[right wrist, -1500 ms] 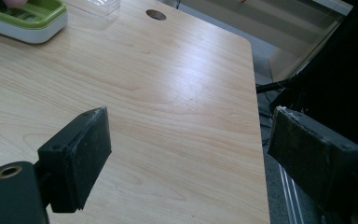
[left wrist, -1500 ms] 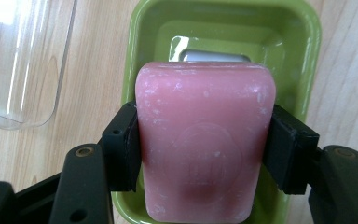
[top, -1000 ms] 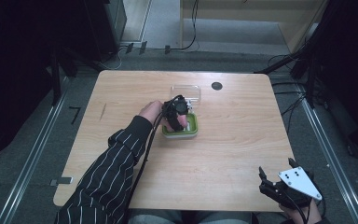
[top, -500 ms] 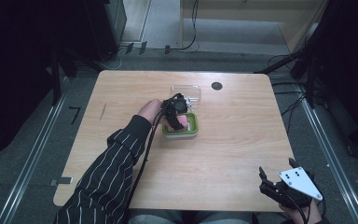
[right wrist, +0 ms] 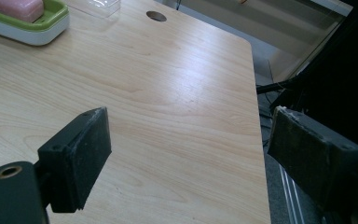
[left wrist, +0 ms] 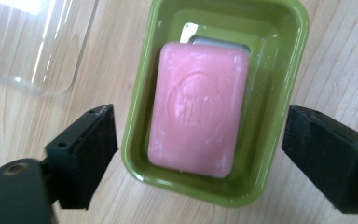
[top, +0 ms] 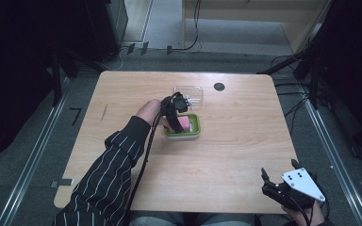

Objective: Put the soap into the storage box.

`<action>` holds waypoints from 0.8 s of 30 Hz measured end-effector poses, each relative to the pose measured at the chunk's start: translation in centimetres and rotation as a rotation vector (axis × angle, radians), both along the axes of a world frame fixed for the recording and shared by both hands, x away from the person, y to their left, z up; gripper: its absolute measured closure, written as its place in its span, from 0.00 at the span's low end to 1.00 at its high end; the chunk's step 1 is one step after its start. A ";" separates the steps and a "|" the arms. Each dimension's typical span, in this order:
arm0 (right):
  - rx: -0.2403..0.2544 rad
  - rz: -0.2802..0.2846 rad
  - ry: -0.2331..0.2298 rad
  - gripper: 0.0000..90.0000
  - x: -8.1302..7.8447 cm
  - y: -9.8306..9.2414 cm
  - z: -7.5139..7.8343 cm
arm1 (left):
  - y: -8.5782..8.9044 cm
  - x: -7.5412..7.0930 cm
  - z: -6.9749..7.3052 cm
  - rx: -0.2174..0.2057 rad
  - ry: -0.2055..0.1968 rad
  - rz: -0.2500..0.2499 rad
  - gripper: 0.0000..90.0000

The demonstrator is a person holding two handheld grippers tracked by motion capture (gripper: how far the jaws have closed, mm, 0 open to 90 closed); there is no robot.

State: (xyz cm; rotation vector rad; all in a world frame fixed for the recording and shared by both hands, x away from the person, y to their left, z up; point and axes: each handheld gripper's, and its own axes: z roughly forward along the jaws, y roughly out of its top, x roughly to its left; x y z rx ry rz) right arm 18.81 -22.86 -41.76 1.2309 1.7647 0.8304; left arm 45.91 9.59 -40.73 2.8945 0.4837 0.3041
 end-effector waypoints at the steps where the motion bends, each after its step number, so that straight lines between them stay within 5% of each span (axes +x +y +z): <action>1: 0.000 0.000 0.000 0.15 0.0 0.0 0.0 | 0.1 -0.1 0.1 -0.001 0.002 0.011 0.09; 14: 0.002 0.002 -0.002 0.15 0.0 0.0 0.0 | 1.8 -1.8 0.5 0.073 0.050 0.090 0.03; 24: 0.002 0.005 -0.007 0.15 0.1 0.1 0.0 | 4.0 -3.6 0.3 0.089 0.085 0.172 0.01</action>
